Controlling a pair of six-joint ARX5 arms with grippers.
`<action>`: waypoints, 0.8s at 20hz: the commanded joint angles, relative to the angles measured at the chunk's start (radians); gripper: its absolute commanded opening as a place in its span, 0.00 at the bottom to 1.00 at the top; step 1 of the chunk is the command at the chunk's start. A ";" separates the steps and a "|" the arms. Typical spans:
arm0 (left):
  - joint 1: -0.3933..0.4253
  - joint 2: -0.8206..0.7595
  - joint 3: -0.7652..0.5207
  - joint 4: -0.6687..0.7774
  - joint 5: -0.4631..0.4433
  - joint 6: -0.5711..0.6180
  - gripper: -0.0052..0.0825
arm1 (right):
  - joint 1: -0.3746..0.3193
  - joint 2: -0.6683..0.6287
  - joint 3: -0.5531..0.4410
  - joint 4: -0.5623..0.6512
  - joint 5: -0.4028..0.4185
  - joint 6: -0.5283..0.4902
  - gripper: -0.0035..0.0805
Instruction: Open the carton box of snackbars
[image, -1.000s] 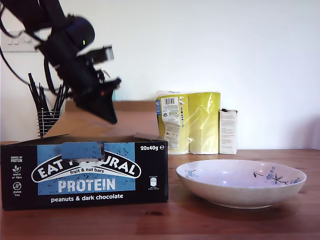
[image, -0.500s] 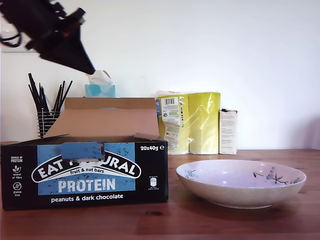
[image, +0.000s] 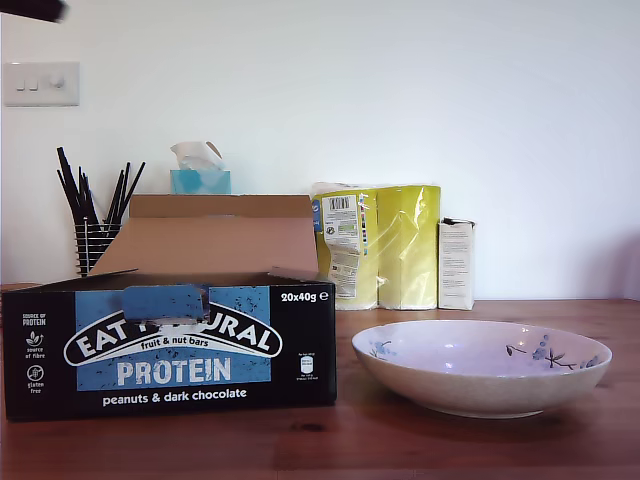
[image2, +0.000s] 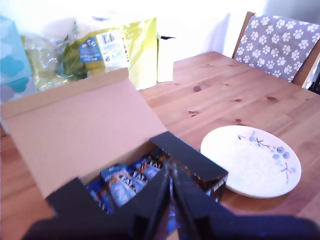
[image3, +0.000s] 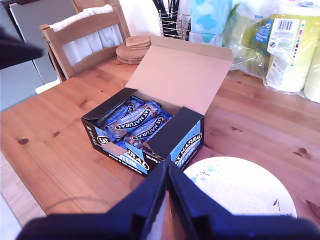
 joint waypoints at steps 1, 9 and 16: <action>0.002 -0.063 -0.022 -0.063 -0.011 -0.025 0.04 | 0.003 -0.010 0.003 0.008 0.002 -0.004 0.03; 0.002 -0.181 -0.022 -0.192 -0.035 -0.035 0.04 | 0.003 0.006 0.003 -0.005 0.003 0.007 0.03; 0.002 -0.181 -0.022 -0.284 -0.035 -0.034 0.04 | 0.003 0.011 0.003 -0.045 0.003 0.007 0.03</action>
